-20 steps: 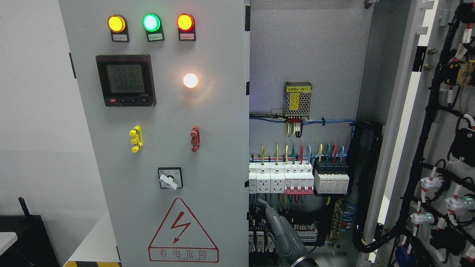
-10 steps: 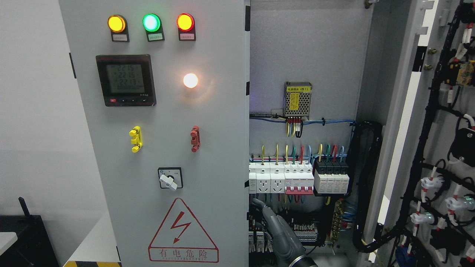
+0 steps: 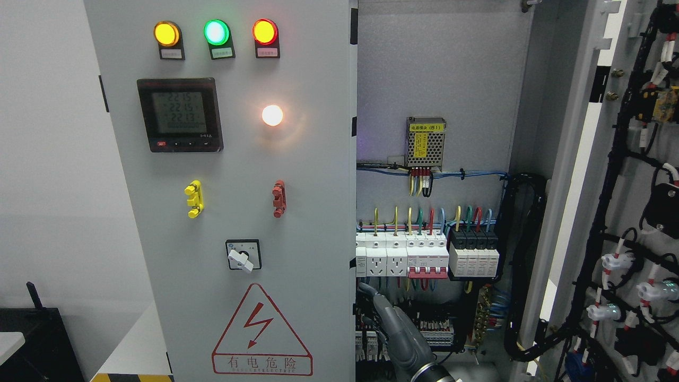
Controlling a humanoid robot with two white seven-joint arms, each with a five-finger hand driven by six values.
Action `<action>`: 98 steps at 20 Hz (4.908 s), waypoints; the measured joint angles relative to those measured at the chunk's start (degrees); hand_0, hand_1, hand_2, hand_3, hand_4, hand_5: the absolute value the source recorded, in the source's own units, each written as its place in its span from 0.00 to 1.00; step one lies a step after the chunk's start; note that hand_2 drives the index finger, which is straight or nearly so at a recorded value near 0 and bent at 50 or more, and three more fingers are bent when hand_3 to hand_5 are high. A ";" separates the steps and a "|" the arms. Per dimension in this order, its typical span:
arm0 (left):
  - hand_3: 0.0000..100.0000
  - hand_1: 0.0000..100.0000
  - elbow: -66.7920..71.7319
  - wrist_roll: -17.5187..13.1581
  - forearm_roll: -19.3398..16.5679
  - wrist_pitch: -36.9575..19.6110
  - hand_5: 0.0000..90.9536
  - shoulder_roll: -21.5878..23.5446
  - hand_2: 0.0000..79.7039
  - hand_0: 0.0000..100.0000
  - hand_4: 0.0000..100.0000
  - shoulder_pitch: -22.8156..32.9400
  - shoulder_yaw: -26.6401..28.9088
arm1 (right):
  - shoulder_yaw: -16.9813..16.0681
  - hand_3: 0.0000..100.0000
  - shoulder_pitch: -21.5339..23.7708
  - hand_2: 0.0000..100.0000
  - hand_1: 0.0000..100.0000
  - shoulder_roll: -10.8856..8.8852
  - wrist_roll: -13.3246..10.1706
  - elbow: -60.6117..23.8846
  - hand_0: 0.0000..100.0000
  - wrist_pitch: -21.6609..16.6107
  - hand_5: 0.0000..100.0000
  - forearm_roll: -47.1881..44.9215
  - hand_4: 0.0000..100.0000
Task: Open door with both hands
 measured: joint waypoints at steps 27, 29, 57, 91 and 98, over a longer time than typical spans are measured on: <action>0.00 0.00 0.00 0.00 0.00 0.00 0.00 0.00 0.00 0.00 0.00 0.00 0.00 | -0.52 0.00 -5.00 0.00 0.00 0.00 6.29 6.28 0.38 -0.11 0.00 -0.08 0.00; 0.00 0.00 0.00 0.00 0.00 0.00 0.00 0.00 0.00 0.00 0.00 0.00 0.00 | -0.56 0.00 -5.18 0.00 0.00 0.00 6.58 6.66 0.38 -0.11 0.00 -0.11 0.00; 0.00 0.00 0.00 -0.02 0.00 0.00 0.00 -0.01 0.00 0.00 0.00 0.00 0.00 | -0.78 0.00 -5.79 0.00 0.00 0.00 11.30 8.31 0.38 -0.16 0.00 -4.15 0.00; 0.00 0.00 0.00 -0.05 0.00 0.00 0.00 0.00 0.00 0.00 0.00 0.01 0.00 | -0.37 0.00 -5.16 0.00 0.00 -1.66 18.54 7.52 0.38 -0.70 0.00 -8.16 0.00; 0.00 0.00 0.00 -0.06 0.00 0.00 0.00 0.00 0.00 0.00 0.00 0.00 0.00 | -0.14 0.00 -4.57 0.00 0.00 -2.35 20.00 6.55 0.38 -0.79 0.00 -9.83 0.00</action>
